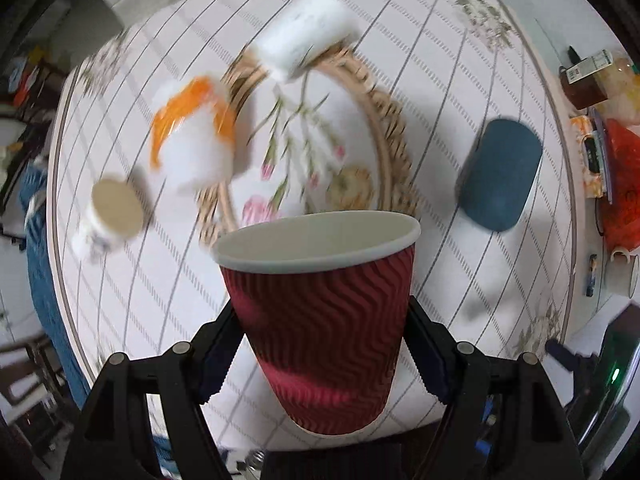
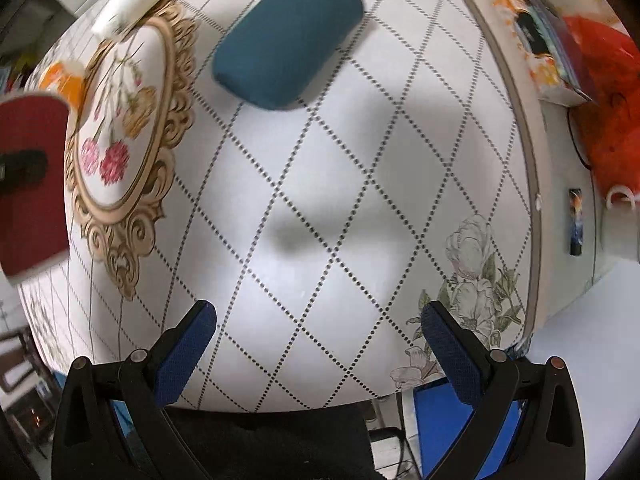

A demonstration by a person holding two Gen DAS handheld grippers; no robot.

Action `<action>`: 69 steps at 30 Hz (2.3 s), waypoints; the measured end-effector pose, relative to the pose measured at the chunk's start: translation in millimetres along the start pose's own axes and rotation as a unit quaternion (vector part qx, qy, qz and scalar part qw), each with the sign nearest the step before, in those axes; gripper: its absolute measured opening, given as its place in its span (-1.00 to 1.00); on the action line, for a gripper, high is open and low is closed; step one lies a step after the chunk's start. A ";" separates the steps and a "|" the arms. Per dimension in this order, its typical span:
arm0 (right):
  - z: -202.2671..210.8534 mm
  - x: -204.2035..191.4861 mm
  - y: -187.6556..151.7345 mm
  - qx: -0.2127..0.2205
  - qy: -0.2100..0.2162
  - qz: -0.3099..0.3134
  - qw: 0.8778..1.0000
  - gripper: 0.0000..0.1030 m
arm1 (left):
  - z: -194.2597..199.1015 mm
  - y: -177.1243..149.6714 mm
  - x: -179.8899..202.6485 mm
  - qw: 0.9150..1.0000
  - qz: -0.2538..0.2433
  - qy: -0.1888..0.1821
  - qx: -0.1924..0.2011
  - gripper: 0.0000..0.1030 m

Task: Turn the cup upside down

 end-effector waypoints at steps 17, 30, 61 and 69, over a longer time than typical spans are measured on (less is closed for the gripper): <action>-35.9 -24.5 -56.0 -0.034 -0.018 0.114 0.993 1.00 | -61.7 -85.1 19.4 0.989 0.120 -0.062 -0.062 0.45; -55.7 11.3 -45.6 -0.044 -0.038 0.080 0.995 1.00 | -83.3 -68.8 69.9 0.997 0.043 -0.032 -0.051 0.48; -29.0 17.3 -26.8 -0.032 -0.018 0.055 0.998 1.00 | -30.9 -55.5 45.0 0.998 0.050 -0.047 -0.009 0.65; 19.4 -8.4 -28.3 -0.004 0.015 0.075 0.997 1.00 | 38.4 -71.4 -4.7 0.995 0.077 -0.042 0.046 0.65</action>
Point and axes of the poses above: each gripper's, at about its wrist camera, not at the fingertips, and z roughly against the way its jaws point, x to its right, y to its top, the point moved 6 cm from there along -z, roughly the way its jaws point, and after that the axes turned 4 degrees about x, right-handed, at the moved point
